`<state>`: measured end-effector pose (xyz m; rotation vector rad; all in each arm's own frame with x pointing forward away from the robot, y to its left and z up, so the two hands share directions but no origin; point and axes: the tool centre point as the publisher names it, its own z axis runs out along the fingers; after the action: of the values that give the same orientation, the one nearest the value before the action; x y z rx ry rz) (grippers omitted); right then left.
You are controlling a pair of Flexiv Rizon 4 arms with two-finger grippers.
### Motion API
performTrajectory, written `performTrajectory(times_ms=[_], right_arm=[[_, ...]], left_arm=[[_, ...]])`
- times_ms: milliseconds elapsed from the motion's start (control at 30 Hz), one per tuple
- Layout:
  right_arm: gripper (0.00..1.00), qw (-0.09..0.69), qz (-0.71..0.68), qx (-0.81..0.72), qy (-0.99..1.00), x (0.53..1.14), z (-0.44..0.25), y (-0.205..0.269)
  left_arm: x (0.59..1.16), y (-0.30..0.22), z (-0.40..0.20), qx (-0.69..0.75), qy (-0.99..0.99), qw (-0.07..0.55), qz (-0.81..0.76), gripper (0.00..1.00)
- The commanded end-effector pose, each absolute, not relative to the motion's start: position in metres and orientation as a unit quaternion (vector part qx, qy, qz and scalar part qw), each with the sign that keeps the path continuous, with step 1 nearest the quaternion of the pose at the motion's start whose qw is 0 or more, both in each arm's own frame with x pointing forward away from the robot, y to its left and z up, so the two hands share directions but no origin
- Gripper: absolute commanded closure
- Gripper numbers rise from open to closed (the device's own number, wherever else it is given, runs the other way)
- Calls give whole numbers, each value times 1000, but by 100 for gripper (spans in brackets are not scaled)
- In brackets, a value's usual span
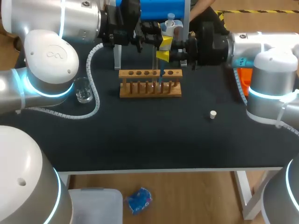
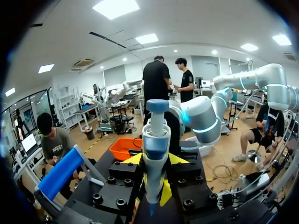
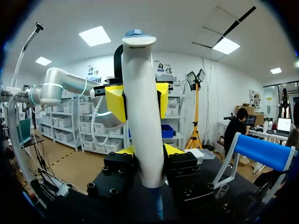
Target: Invert the test tube, pick up the pipette, mount the tip to pipette, aspirate from beaker and dispense into the tube, eject the tip, return the pipette, and cap with the stopper.
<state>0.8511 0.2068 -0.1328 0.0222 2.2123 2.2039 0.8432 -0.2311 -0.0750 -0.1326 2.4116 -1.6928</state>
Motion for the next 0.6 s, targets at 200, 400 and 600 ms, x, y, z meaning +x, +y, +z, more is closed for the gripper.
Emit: performTrajectory(times_ms=[200,400,600], right_arm=[[100,-17,706,-9,708,855,-133,202],[100,-40,699,-33,713,854,-133,193],[100,-39,680,-70,729,859,-132,173]], left_arm=[[839,-232,-75,-43,813,94,-572,0],[839,-232,-75,-43,813,94,-572,0],[839,-232,-75,-43,813,94,-572,0]])
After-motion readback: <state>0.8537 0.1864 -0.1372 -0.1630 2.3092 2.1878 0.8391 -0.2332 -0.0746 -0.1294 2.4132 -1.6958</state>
